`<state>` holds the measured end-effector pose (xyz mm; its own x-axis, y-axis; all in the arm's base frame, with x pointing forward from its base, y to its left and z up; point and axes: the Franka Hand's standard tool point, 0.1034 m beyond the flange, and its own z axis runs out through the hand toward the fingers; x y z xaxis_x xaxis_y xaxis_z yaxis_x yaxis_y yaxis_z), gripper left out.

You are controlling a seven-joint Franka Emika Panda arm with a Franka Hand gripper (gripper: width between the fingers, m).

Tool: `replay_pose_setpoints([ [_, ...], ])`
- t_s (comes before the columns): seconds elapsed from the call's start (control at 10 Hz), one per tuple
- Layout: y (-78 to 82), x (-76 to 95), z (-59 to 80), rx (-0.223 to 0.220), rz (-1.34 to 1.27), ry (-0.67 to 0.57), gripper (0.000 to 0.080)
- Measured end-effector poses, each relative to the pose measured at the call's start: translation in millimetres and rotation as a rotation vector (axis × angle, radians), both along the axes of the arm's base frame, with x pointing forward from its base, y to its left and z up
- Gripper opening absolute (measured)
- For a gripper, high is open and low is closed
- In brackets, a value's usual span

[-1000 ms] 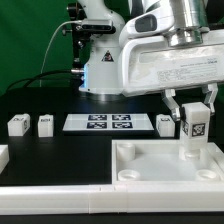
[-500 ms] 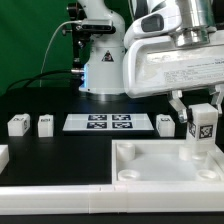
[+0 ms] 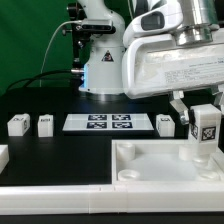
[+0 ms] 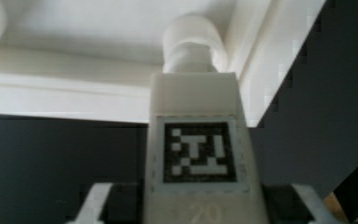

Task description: Assemble one leg

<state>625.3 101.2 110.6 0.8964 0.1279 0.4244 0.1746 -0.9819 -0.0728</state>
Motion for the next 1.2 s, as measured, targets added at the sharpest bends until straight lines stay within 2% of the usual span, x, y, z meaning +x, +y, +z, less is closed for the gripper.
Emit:
replay_pose_setpoints([
  [0.3, 0.9, 5.7, -2.1, 0.003, -0.002, -0.006, 0.0293],
  [0.6, 5.3, 2.1, -13.8, 0.004, 0.003, 0.001, 0.0293],
  [1.2, 9.9, -0.4, -26.0, 0.005, 0.005, -0.014, 0.0293],
])
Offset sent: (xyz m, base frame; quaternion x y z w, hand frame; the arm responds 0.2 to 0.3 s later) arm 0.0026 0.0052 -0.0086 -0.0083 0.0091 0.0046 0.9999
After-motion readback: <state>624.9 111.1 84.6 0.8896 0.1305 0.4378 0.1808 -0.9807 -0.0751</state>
